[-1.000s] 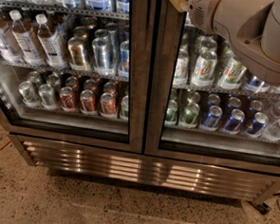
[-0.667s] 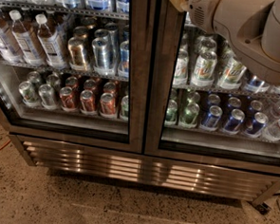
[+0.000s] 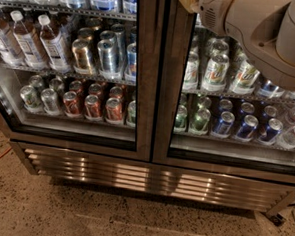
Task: Open right fridge door
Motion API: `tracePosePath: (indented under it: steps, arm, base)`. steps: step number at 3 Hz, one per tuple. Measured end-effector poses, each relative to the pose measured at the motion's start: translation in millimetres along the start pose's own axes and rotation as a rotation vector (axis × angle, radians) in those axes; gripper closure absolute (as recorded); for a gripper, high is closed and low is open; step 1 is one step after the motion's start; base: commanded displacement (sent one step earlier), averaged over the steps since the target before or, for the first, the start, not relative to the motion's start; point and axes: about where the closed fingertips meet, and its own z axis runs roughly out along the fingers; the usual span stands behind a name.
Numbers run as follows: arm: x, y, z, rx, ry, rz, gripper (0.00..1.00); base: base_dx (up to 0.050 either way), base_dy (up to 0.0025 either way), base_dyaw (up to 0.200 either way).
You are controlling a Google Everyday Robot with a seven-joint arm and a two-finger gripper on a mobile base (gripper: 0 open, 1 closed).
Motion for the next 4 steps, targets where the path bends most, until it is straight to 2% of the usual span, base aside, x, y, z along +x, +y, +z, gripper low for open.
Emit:
tracePosePath:
  steps: [4]
  arm:
    - [0.2,-1.8,-1.1,0.002,0.000,-0.015,1.00]
  base:
    - [0.000,0.00000,0.000]
